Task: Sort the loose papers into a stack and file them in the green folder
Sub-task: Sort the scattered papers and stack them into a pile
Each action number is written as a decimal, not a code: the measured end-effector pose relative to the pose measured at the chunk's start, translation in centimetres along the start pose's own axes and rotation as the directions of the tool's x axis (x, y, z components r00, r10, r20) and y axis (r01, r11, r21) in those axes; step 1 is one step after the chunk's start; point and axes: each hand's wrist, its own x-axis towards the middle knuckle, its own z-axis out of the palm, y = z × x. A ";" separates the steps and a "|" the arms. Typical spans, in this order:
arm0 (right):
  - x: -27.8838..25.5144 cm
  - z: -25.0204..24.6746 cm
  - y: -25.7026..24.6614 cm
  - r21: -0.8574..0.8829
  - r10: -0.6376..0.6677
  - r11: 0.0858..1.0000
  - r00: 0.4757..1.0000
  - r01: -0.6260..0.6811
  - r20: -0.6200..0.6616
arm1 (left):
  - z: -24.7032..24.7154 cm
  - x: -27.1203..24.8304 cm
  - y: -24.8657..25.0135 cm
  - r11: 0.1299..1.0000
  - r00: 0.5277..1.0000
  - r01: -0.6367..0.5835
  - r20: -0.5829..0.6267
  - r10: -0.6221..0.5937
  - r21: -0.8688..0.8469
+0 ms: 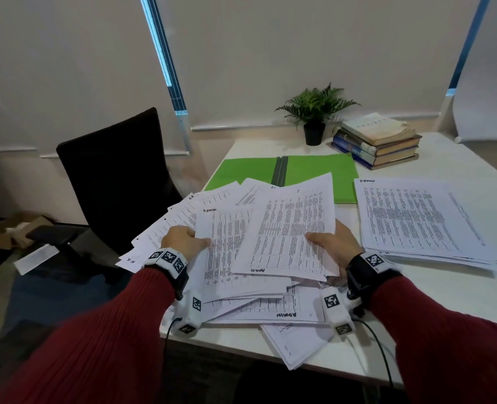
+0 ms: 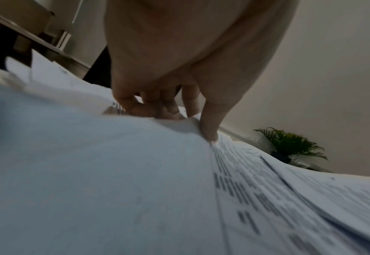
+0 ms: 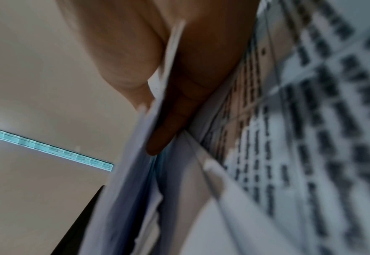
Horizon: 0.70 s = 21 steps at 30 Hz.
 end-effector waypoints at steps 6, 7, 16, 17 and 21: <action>0.1 0.0 0.2 0.044 0.035 0.998 0.999 -0.034 -0.023 | -1.5 0.2 1.0 0.982 0.964 -0.180 -0.208 0.162 -0.066; 0.1 0.0 0.2 0.048 0.036 0.998 0.999 -0.035 -0.030 | -2.0 0.1 1.3 0.969 0.946 -0.224 -0.263 0.190 -0.107; 0.0 0.1 -0.2 0.034 0.068 0.997 0.995 -0.070 0.070 | -11.1 1.9 5.9 0.776 0.673 -0.485 -0.739 0.036 -0.404; 0.0 0.1 -0.2 0.034 0.076 0.996 0.994 -0.079 0.078 | -11.3 2.1 6.2 0.756 0.686 -0.492 -0.727 0.032 -0.432; 0.0 -0.1 -0.7 0.049 0.097 0.994 0.994 -0.100 0.057 | -7.1 2.6 7.6 0.763 0.844 -0.394 -0.530 0.081 -0.512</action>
